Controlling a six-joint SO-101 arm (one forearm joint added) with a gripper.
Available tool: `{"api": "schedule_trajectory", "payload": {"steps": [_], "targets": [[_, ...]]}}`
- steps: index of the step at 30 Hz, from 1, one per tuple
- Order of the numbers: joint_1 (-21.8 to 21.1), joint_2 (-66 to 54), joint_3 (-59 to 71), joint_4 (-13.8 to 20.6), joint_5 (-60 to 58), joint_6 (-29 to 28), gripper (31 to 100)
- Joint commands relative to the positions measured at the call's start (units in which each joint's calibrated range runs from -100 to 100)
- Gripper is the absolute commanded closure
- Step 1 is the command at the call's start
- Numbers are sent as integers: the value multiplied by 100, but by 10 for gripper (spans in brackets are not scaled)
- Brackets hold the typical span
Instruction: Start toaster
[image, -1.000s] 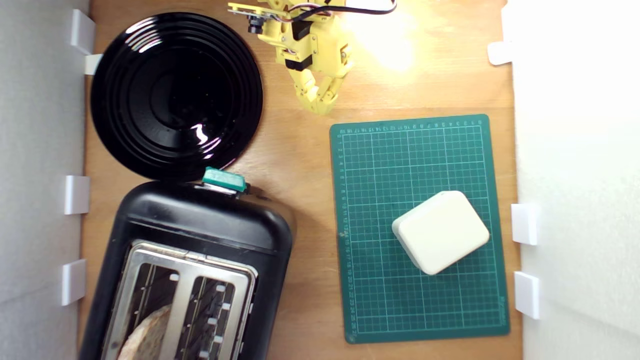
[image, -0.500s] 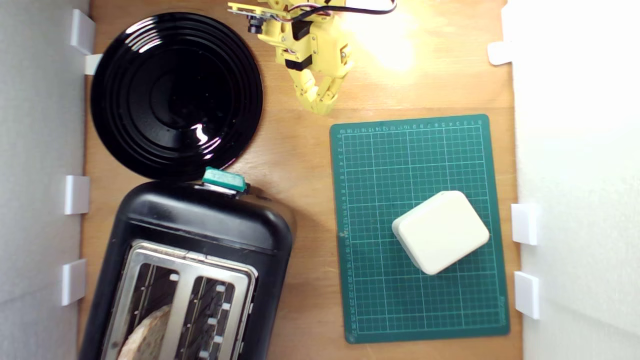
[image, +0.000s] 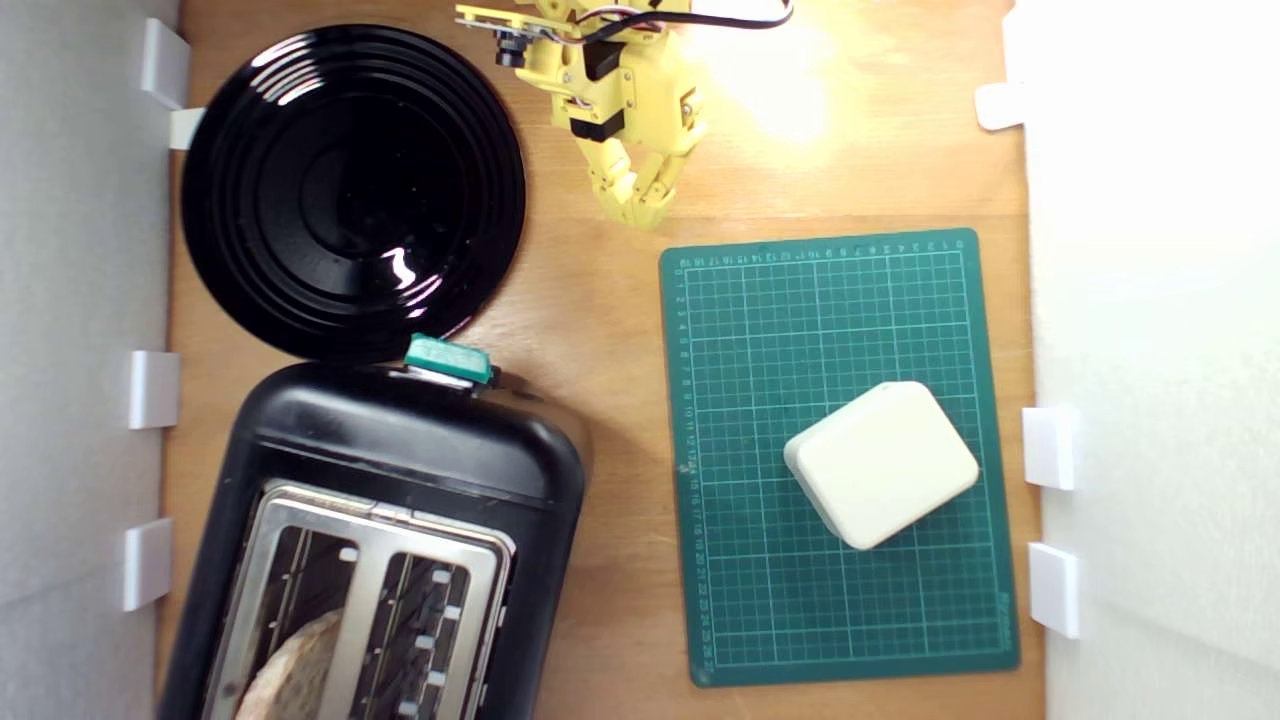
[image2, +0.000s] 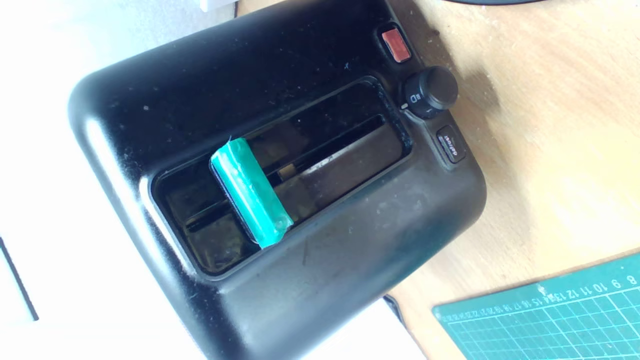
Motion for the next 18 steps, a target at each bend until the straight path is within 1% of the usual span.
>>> {"api": "schedule_trajectory", "payload": {"steps": [1, 7, 14, 16, 18], "targets": [[36, -42, 28, 58, 84, 21, 989], [44, 125, -44, 67, 76, 27, 989], [44, 1315, -1635, 67, 84, 53, 989], [44, 1765, -2125, 67, 93, 257, 989], [52, 2206, -2552, 67, 93, 609, 989]]}}
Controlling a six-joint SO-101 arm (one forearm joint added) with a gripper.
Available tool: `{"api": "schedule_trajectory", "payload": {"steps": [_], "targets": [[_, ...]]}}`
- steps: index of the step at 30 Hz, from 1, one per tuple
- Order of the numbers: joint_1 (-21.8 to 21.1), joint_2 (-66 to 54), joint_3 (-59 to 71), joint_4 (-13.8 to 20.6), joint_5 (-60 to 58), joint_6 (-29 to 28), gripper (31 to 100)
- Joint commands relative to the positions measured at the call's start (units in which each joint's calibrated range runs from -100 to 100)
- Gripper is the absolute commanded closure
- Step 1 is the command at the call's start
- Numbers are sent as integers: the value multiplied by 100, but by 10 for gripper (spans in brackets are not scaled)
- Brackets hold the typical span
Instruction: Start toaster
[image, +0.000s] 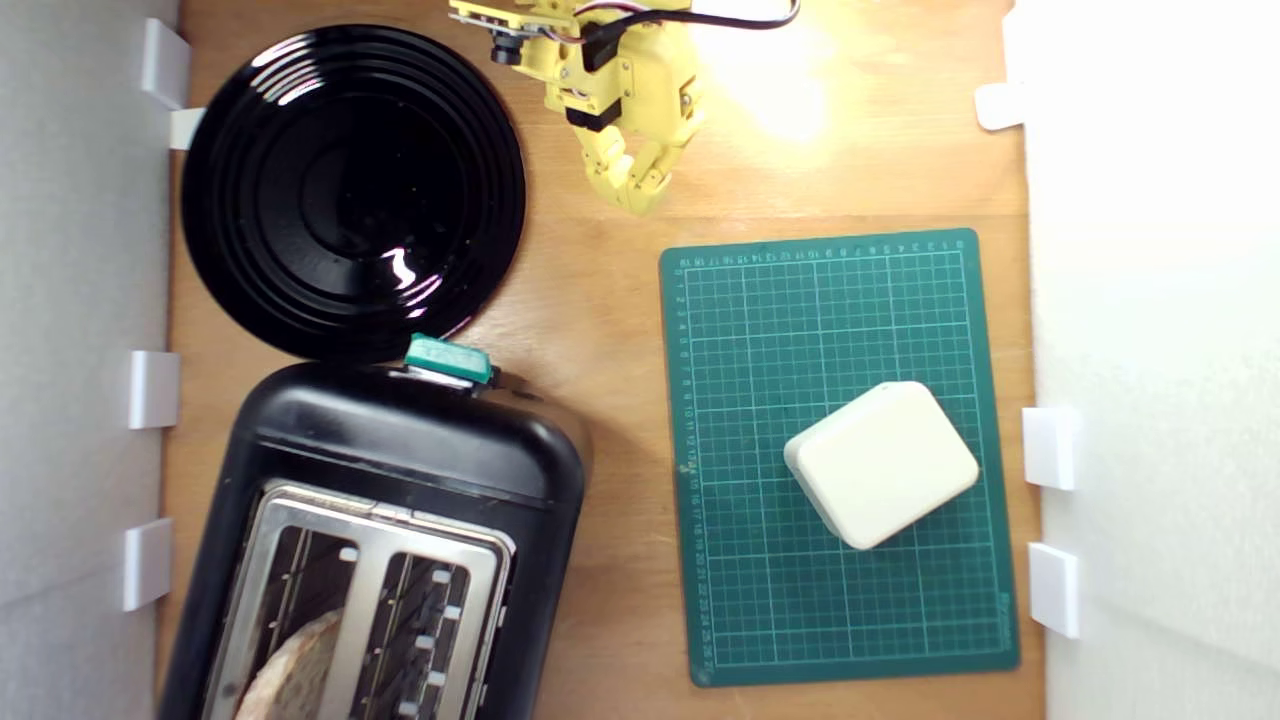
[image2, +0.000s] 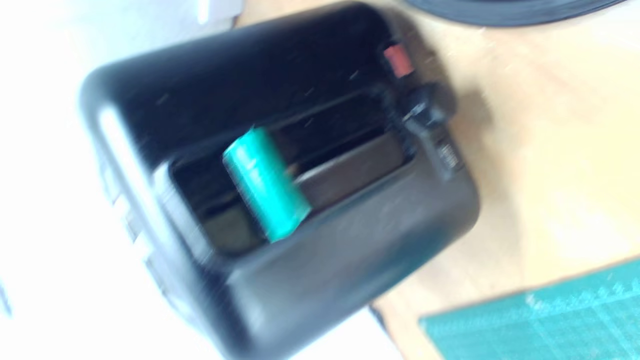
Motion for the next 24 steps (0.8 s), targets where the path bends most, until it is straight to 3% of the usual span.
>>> {"api": "schedule_trajectory", "payload": {"steps": [1, 3, 13, 17, 24], "targets": [[-11, 889, -1149, 67, -1, 529, 989], [45, 1338, -1585, 67, -1, 723, 989], [1148, 3487, -4156, 48, 59, 1751, 989], [1433, 4194, -5301, 48, 599, 2296, 989], [1838, 5069, -7064, 11, 1284, 2411, 989]]}}
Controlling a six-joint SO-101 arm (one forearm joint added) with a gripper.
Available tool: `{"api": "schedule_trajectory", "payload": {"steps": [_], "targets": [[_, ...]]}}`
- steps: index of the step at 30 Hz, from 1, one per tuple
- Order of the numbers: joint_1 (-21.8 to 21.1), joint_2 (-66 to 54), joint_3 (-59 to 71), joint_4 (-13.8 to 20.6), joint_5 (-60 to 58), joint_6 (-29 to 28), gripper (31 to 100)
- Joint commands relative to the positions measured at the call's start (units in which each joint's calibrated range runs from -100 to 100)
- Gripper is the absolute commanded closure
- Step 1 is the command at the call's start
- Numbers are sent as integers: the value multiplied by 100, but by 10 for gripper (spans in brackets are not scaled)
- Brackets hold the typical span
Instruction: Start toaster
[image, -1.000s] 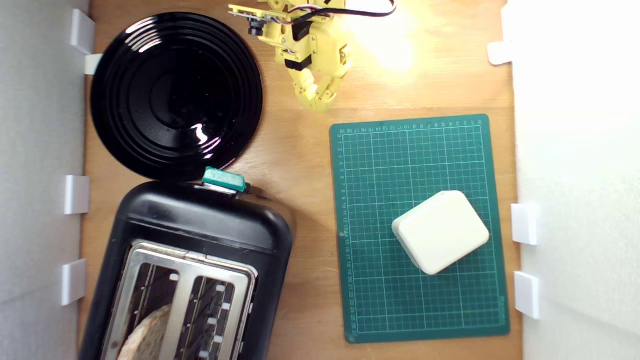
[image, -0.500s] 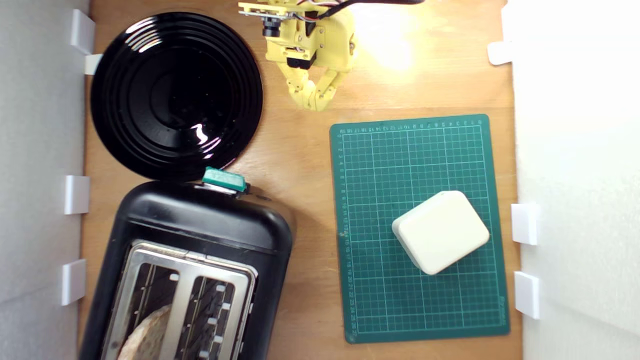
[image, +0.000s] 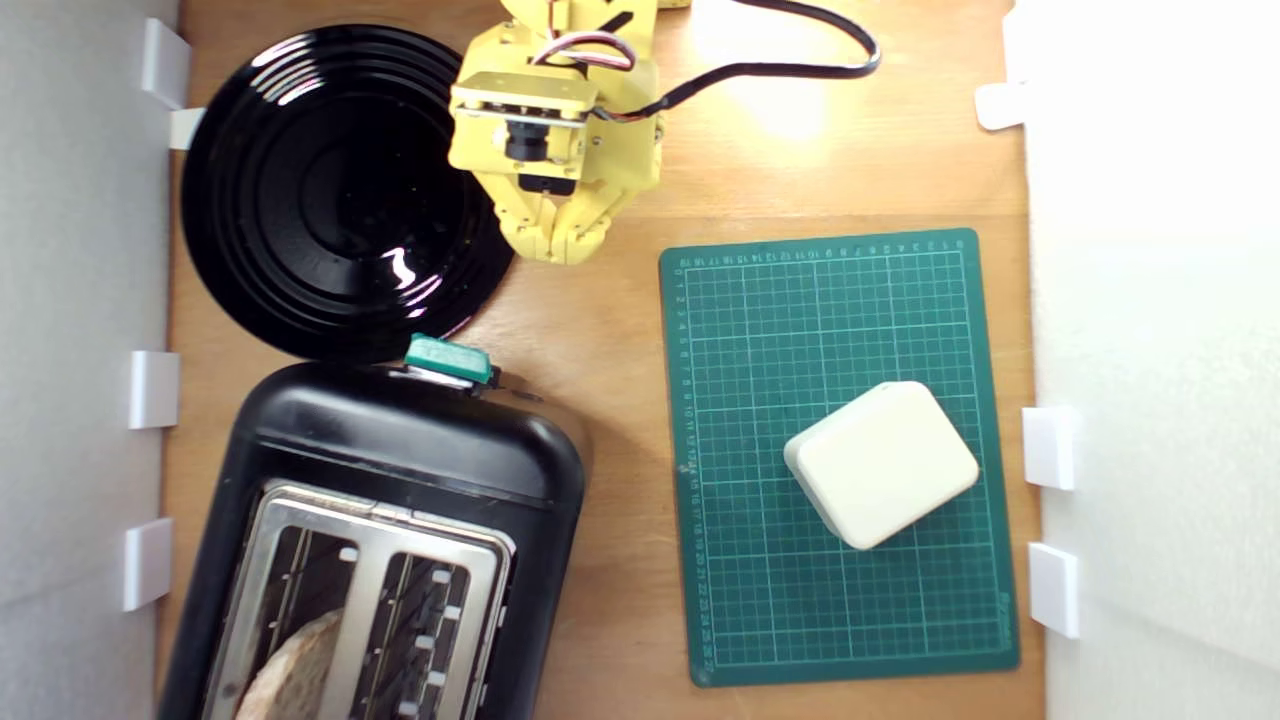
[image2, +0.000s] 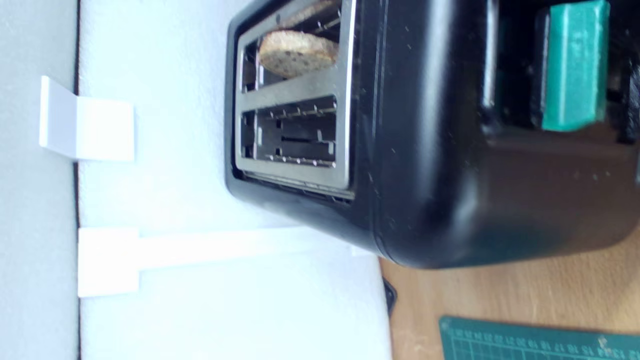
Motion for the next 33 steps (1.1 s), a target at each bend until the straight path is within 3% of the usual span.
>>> {"api": "schedule_trajectory", "payload": {"steps": [1, 15, 33], "targets": [[174, 242, -1083, -29, 109, 20, 989], [809, 866, -2337, -10, -130, 41, 989], [881, 1432, -2191, -57, -970, 62, 988]]}}
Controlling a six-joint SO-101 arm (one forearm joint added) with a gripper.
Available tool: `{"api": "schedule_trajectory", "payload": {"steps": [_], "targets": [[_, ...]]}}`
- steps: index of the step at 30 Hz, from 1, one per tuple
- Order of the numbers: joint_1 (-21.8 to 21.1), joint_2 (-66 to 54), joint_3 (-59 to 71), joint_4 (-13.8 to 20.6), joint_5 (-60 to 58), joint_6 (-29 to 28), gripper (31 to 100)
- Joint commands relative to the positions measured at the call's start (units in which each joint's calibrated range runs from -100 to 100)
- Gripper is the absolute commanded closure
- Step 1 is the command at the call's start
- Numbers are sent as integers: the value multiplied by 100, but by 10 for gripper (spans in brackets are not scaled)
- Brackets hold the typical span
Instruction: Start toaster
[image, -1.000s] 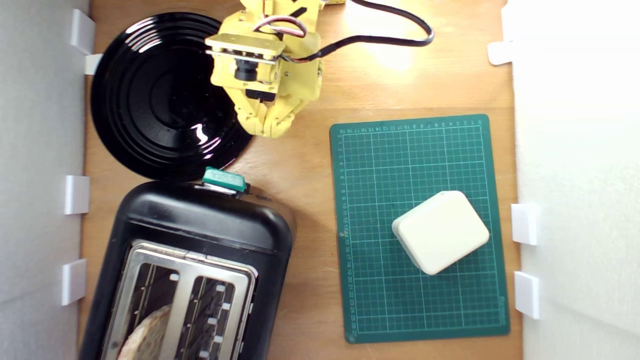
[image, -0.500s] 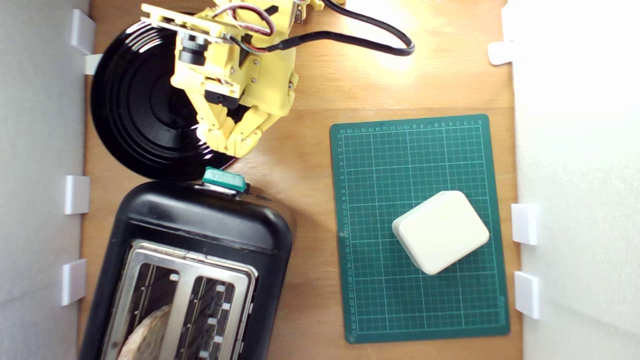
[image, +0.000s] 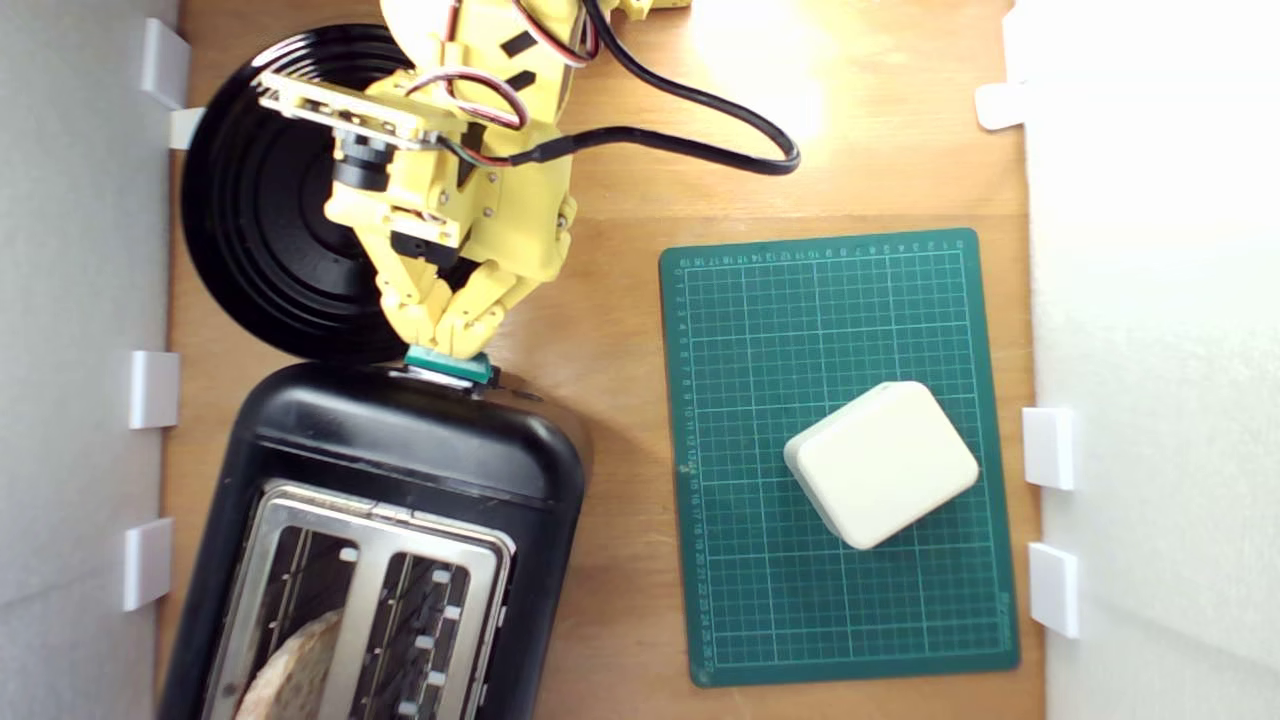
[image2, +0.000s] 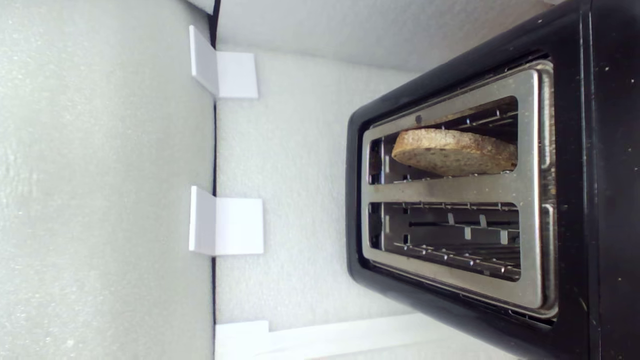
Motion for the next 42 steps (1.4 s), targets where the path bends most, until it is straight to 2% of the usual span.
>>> {"api": "schedule_trajectory", "payload": {"steps": [1, 22, 25, 28, 35, 37, 42], "targets": [[40, 23, -217, -75, -195, 30, 988], [24, 922, -63, 19, -230, 213, 988], [-23, 1072, 301, 216, -598, 182, 988], [-23, 1214, 800, 235, -1240, 208, 989], [-31, 1514, 1382, 235, -1437, 177, 989], [-31, 1530, 1736, 385, -1540, 166, 989], [8, 1555, 2845, 488, -2679, 171, 989]]}}
